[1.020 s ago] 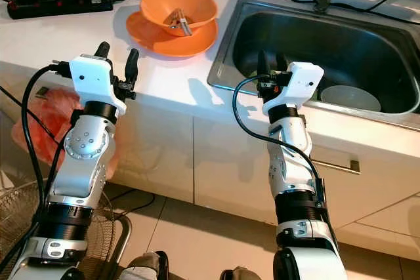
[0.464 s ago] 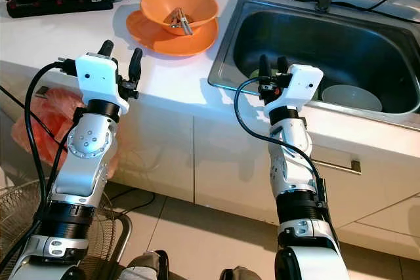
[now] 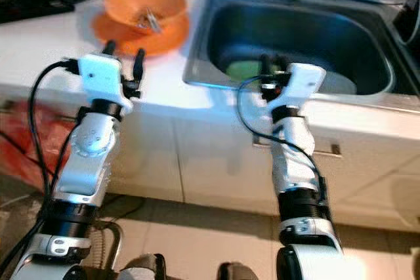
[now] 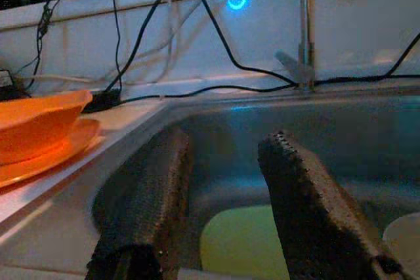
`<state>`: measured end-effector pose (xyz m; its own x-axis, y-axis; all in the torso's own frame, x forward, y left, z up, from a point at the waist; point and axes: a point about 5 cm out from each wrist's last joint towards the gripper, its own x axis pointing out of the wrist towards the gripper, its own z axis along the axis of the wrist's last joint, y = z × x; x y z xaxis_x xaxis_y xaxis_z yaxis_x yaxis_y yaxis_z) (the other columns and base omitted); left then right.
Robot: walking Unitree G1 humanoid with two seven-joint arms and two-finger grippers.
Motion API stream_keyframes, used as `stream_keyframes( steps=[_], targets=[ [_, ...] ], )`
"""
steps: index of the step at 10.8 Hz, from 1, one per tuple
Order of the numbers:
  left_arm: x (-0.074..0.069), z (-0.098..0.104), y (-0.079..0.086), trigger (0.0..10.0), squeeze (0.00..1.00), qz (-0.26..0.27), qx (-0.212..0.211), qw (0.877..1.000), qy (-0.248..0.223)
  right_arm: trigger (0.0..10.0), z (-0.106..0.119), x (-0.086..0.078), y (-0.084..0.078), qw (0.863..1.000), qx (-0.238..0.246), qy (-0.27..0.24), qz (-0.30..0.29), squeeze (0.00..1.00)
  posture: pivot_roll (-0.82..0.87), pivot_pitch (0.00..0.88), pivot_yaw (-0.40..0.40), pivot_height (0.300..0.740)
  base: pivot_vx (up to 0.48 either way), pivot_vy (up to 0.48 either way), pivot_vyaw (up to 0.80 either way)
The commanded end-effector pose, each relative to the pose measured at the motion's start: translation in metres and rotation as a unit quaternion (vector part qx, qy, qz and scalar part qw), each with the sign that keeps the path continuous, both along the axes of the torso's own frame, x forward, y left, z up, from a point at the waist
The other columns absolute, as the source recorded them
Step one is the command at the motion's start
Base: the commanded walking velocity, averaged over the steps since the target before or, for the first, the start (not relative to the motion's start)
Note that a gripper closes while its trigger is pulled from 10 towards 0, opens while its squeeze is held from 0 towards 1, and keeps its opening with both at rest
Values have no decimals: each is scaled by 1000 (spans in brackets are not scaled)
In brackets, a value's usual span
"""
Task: Kitchen organization
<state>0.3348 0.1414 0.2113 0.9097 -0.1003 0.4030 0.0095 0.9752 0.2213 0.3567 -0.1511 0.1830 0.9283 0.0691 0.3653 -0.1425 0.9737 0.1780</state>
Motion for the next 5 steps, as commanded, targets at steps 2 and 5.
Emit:
stream_keyframes(
  steps=[2, 5],
  targets=[
    [-2, 2, -2, 10000, 0, -10, 0, 1000, -7, 10000, 2, 1, 3, 1000, 0, -5, 4, 0, 93, 114, -57, 740, 0, 0, 0],
    [-2, 1, -3, 10000, 0, -5, 0, 1000, -4, 10000, 1, 0, 3, 1000, 2, -4, 5, 0, 97, 120, -59, 740, 0, 0, 0]
  ],
)
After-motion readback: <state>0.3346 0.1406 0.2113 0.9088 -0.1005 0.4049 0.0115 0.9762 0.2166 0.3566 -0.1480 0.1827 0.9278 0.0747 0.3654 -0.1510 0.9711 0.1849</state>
